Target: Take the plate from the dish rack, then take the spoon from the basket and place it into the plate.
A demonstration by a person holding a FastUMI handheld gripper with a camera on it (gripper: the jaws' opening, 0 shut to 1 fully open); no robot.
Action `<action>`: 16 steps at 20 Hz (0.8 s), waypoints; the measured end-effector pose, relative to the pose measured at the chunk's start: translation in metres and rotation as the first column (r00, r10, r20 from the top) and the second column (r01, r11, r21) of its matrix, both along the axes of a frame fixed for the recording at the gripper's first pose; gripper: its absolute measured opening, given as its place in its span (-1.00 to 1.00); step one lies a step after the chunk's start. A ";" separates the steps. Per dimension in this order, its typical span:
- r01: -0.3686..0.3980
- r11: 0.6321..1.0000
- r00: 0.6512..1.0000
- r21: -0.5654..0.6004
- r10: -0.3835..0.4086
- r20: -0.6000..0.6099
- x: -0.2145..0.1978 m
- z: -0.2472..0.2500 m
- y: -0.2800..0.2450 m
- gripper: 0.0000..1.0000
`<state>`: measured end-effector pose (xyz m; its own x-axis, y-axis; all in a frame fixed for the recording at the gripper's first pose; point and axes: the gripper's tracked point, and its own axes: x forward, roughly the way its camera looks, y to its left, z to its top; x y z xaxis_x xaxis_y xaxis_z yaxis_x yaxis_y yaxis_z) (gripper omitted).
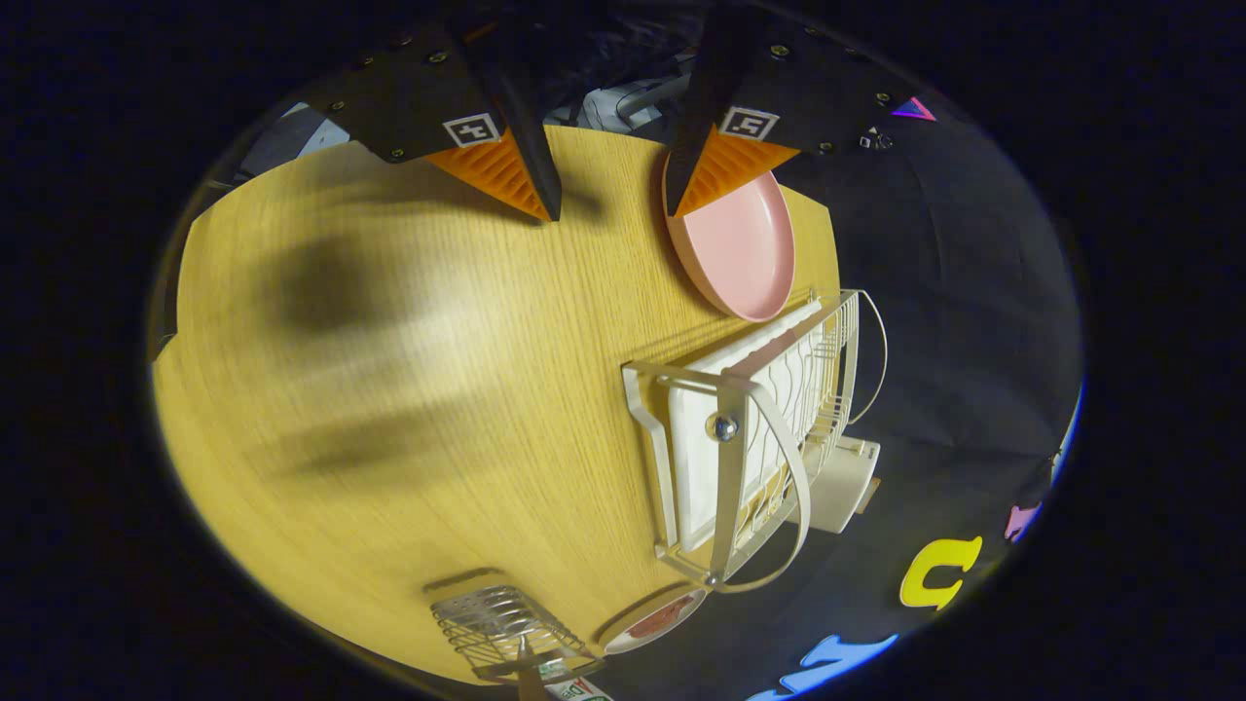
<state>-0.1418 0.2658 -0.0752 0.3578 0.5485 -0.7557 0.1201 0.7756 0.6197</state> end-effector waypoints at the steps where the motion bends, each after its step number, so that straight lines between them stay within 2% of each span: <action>1: 0.029 0.999 0.999 -0.017 -0.028 0.034 0.006 0.006 -0.010 0.34; 3: 0.095 0.994 0.989 -0.054 -0.088 0.121 0.022 0.022 -0.029 0.34; 6: 0.217 0.970 0.944 -0.108 -0.181 0.276 0.053 0.048 -0.060 0.34; 10: 0.379 0.910 0.846 -0.166 -0.268 0.462 0.096 0.075 -0.093 0.33; 14: 0.506 0.839 0.740 -0.198 -0.305 0.599 0.135 0.097 -0.120 0.34; 16: 0.550 0.809 0.701 -0.209 -0.311 0.642 0.148 0.102 -0.131 0.34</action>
<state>0.0062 0.1348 0.0270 0.8955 -0.0453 -0.4428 0.2295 0.8994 0.3721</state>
